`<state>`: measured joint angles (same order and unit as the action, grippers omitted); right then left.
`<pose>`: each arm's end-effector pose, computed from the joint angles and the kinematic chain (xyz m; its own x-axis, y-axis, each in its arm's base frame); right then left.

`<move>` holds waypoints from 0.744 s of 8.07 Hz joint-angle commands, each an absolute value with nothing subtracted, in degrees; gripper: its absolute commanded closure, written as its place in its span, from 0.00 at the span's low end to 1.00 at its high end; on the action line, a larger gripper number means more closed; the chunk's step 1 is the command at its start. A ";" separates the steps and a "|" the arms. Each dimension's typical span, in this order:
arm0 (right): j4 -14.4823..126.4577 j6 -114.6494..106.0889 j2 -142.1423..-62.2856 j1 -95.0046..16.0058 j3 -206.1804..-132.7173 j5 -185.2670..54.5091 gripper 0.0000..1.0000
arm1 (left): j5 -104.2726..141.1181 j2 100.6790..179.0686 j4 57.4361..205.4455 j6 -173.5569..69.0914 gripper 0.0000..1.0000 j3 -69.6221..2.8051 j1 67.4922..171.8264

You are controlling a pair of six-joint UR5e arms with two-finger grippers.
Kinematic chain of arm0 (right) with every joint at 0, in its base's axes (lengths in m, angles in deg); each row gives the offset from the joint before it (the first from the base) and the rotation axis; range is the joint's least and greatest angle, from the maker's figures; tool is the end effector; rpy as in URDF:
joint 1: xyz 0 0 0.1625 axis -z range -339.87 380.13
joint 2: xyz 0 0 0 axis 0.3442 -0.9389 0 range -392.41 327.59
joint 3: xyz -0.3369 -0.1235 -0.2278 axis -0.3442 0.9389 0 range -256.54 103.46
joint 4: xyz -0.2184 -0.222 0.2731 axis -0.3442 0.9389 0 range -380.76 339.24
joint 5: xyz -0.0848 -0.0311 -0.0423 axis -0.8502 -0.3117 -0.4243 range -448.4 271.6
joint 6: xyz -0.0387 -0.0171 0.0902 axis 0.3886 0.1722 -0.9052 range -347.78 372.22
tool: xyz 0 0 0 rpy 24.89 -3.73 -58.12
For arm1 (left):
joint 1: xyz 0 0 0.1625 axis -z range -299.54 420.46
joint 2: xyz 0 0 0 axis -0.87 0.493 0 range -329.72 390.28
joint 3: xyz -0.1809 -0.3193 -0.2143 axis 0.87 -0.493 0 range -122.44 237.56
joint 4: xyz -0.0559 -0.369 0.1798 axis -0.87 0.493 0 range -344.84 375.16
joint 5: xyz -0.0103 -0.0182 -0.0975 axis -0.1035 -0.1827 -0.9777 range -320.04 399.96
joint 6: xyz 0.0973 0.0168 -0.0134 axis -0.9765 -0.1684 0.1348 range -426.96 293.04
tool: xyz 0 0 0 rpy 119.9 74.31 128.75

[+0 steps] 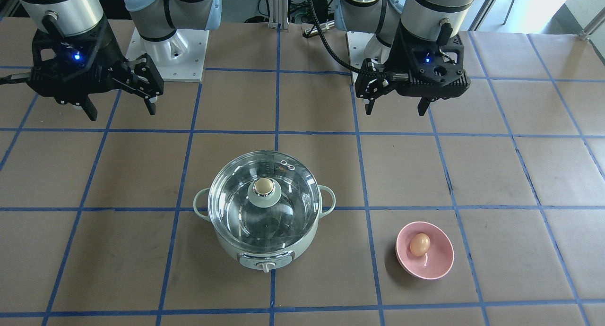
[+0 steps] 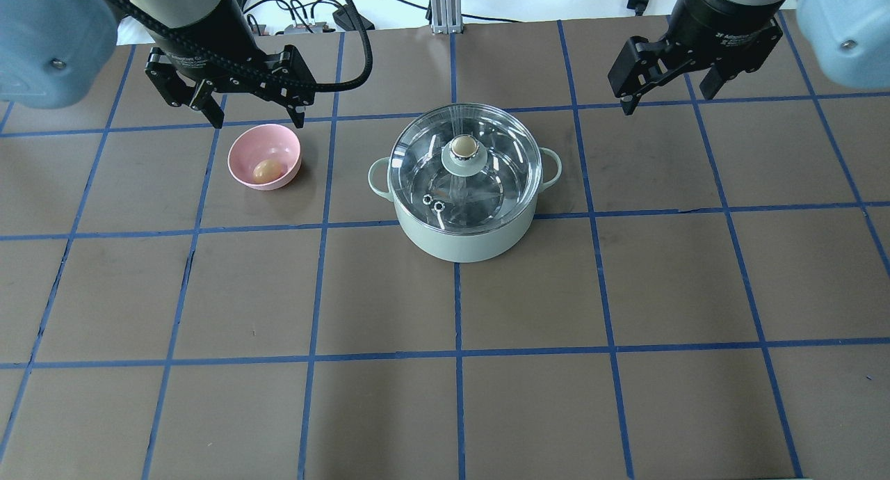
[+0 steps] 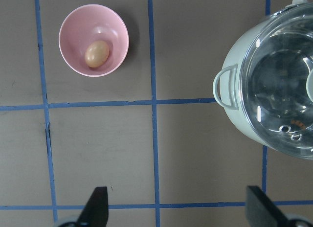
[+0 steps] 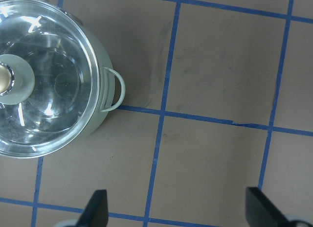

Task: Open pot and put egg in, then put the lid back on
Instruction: 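Move the left gripper over the pink bowl while the right gripper moves toward the pot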

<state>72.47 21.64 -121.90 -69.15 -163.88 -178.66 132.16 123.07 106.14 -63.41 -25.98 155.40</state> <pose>0.1265 -0.5059 0.5124 -0.9884 -0.1503 0.0198 -0.1515 0.9842 -0.0918 -0.1735 -0.5033 0.5173 -0.9991 0.0224 -0.0354 0.0241 0.9985 -0.0492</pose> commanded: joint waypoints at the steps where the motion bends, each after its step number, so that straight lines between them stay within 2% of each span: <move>1: 73.71 21.45 -122.05 -68.64 -163.90 -178.40 0.00 | 132.15 123.35 106.04 -63.53 0.00 -26.28 155.39; 5: 74.25 21.45 -122.05 -68.20 -163.91 -178.49 0.00 | 132.24 124.84 105.51 -64.41 0.00 -26.55 155.12; 6: 74.16 21.62 -122.05 -68.20 -163.99 -178.14 0.00 | 132.24 126.59 101.51 -67.29 0.00 -26.64 154.60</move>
<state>74.17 21.51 -122.06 -68.27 -163.98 -178.41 132.22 124.51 105.44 -64.45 -26.53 155.16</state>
